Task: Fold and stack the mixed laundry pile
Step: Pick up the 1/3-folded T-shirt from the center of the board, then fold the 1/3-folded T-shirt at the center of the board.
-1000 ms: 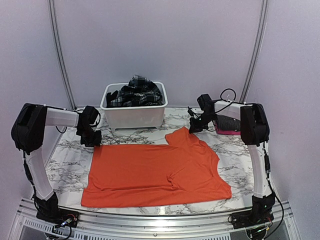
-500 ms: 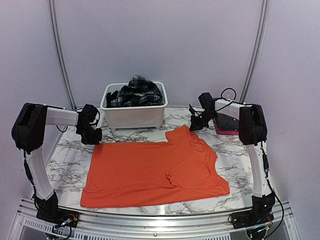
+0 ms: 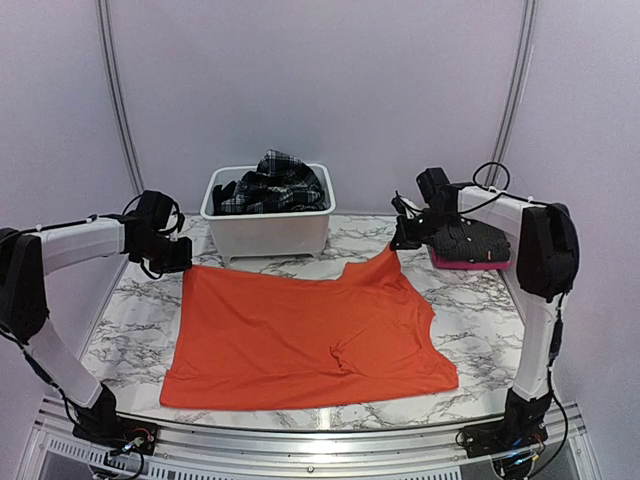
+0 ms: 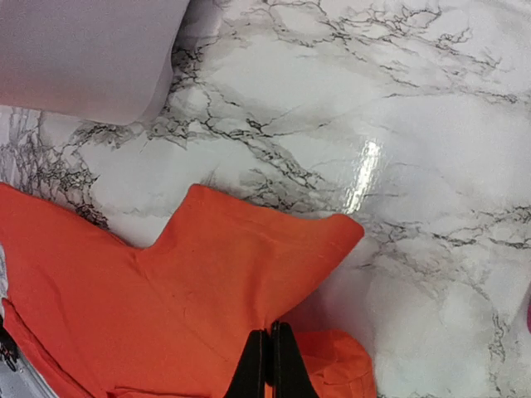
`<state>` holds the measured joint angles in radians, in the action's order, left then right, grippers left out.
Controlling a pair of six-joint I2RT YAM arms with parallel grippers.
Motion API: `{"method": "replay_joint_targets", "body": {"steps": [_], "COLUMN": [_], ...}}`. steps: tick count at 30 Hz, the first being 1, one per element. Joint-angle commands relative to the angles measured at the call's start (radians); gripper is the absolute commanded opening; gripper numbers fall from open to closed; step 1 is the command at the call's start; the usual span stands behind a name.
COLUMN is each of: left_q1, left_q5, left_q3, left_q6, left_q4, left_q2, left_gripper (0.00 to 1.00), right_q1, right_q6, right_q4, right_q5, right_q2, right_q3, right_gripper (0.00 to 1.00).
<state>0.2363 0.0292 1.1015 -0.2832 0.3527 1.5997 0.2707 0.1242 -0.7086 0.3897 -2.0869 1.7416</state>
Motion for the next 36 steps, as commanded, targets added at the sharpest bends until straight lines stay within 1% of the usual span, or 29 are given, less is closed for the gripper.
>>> {"method": "replay_joint_targets", "body": {"steps": [1,5,9,13,17,19,21,26,31,36], "left_q1": [-0.005,-0.005,-0.003,-0.001,0.017,0.048,0.119,0.154,0.153,0.152], "left_q5": [0.024,0.036,0.071,0.11,0.113,0.091,0.02,-0.104,-0.135,-0.152], "left_q3": [-0.088,-0.177,-0.256,-0.344,-0.4,-0.419,-0.391,-0.364,-0.402,-0.405], "left_q6": [0.004,-0.014,-0.021,-0.059,-0.107,-0.141,-0.159,-0.307,-0.416,-0.429], "left_q4": [0.001,-0.001,0.0,0.004,0.069,0.11,0.154,0.261,0.26,0.207], "left_q2": [-0.104,-0.212,-0.329,-0.438,-0.518,-0.533,-0.521,-0.408,-0.278,-0.22], "left_gripper": [0.0,0.0,0.0,0.0,0.0,0.0,0.0,0.0,0.0,0.0], "right_q1": [0.0,0.013,0.041,0.075,0.094,0.101,0.11,0.128,0.128,0.128], "right_q6": [0.033,0.062,0.096,0.153,0.218,0.252,0.279,0.317,0.323,0.324], "right_q4": [0.039,0.072,0.097,0.108,0.113,0.123,0.139,0.201,0.242,0.293], "right_q5": [0.034,0.044,0.04,0.027,0.019,0.024,0.028,0.025,0.008,-0.014], "right_q2": [0.129,0.259,0.384,0.509,0.646,0.719,0.759,0.774,0.7,0.595], "right_q3": [-0.105,-0.245,-0.379,-0.506,-0.628,-0.694,-0.764,-0.896,-0.952,-0.96], "right_gripper": [0.0,0.0,0.0,0.0,0.0,0.0,0.0,0.0,0.0,0.0]}}
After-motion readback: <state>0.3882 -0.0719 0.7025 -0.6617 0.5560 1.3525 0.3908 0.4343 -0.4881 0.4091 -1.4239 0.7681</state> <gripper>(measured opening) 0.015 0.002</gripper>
